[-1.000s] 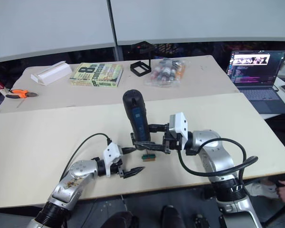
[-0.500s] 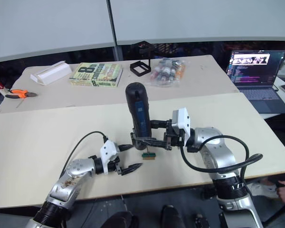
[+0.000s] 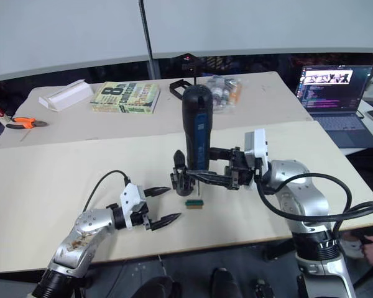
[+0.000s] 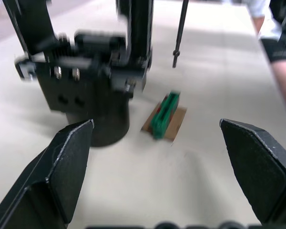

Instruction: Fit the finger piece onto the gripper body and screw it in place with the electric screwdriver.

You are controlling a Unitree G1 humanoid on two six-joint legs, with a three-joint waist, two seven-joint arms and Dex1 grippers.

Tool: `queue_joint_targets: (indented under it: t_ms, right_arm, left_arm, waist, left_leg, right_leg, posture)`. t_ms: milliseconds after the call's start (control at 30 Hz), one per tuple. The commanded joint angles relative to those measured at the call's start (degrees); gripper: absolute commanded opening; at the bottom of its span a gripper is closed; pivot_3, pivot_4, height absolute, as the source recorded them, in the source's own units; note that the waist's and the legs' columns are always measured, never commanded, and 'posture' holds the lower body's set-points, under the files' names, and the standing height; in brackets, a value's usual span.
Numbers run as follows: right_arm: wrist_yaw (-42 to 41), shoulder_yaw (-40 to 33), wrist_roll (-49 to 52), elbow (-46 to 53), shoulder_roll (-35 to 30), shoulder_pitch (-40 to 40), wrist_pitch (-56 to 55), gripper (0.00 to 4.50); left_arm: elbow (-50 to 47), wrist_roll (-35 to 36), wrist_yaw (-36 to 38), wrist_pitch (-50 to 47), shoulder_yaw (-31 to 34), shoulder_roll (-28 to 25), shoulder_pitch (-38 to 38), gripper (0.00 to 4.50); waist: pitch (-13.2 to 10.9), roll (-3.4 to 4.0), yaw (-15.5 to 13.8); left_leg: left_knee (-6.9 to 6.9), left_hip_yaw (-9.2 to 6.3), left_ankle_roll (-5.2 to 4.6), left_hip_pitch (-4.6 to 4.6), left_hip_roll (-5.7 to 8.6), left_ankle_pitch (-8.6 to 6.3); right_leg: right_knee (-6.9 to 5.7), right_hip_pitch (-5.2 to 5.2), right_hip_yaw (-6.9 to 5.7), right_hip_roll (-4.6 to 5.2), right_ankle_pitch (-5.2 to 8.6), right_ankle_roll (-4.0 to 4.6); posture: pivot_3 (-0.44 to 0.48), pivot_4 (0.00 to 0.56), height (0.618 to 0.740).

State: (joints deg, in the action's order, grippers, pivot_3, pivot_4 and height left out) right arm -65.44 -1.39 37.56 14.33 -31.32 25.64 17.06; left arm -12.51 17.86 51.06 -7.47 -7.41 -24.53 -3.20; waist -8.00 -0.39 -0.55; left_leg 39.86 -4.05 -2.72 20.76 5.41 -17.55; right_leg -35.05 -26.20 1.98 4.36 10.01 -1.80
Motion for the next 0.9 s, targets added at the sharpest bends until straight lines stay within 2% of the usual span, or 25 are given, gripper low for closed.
queue_joint_targets:
  t_ms: [33, 233, 467, 667, 900]
  right_arm:
    - [0.79, -4.46, 4.54, 3.95, -1.90, 2.15, 1.54, 1.93]
    - [2.64, -7.12, 8.85, 6.31, -4.61, 5.14, 5.80, 1.93]
    - [4.16, -7.89, 10.51, 7.18, -6.17, 7.03, 8.01, 1.93]
    - [4.13, -7.77, 10.48, 7.19, -6.64, 7.02, 8.18, 1.93]
    - [3.70, -7.71, 9.98, 6.88, -6.95, 6.93, 7.93, 1.93]
  left_arm:
    - [-5.94, 2.51, -0.82, 0.81, 2.44, -0.57, 2.52, 4.49]
    - [-6.98, 1.35, -6.04, 1.67, 3.21, 1.99, 4.81, 4.49]
    - [-8.82, 4.41, -6.39, 1.22, 2.84, 4.28, 5.67, 4.49]
    - [-2.46, -2.96, -9.36, 4.30, 1.41, 4.02, 3.00, 4.49]
    - [9.41, -7.74, -12.56, 6.53, -1.92, 8.45, -2.80, 4.49]
  waist:
    - [0.00, 0.00, -0.02]
    - [0.00, -0.01, -0.13]
    - [-0.02, -0.03, -0.14]
    - [-0.02, -0.03, -0.19]
    - [-0.02, -0.04, -0.18]
  left_leg:
    - [0.00, 0.00, -0.01, 0.00, 0.00, 0.00]
    - [0.00, 0.00, -0.17, -0.01, 0.00, -0.10]
    - [0.02, 0.00, -0.14, 0.01, 0.00, -0.08]
    - [0.01, 0.01, -0.16, 0.00, 0.00, -0.09]
    - [0.03, 0.01, -0.09, 0.03, 0.01, -0.05]
  right_leg:
    - [0.00, 0.00, 0.01, 0.00, 0.00, 0.00]
    - [0.00, 0.03, -0.01, 0.00, 0.00, 0.00]
    - [0.04, 0.04, -0.02, 0.03, 0.00, 0.00]
    - [0.02, 0.05, -0.03, 0.01, 0.00, 0.00]
    - [0.04, 0.04, -0.05, 0.01, 0.00, 0.00]
  posture:
    - [0.000, 0.150, 0.740]
    - [0.000, 0.150, 0.740]
    - [0.000, 0.150, 0.740]
    - [0.000, 0.150, 0.740]
    - [0.000, 0.150, 0.740]
